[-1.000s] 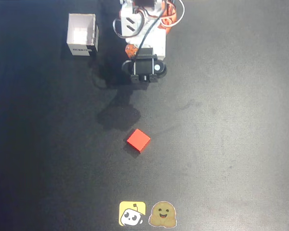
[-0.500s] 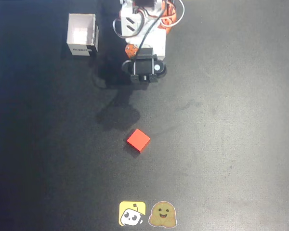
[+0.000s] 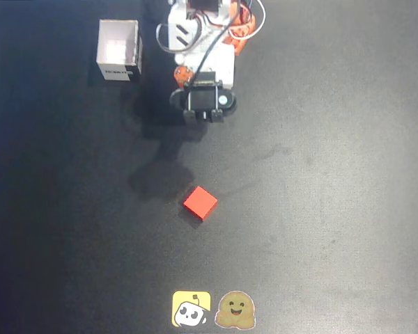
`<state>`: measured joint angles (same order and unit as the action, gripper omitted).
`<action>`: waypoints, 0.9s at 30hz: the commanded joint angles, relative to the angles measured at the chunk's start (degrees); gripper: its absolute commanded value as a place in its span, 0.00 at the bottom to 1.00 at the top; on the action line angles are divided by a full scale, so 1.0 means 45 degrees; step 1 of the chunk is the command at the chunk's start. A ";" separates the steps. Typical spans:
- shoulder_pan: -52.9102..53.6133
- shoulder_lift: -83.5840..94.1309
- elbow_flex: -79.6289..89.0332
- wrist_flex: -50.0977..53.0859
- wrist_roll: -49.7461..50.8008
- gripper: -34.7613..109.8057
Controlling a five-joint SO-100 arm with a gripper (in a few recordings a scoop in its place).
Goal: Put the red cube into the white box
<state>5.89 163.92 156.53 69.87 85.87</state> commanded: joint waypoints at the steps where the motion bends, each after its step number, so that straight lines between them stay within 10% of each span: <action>1: 0.0059 -0.2148 -0.2285 -0.0547 -0.0020 0.24; 27: -0.1152 -1.3027 -0.9277 -0.3379 -0.0547 0.24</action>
<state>0.44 105.56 117.51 55.99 83.85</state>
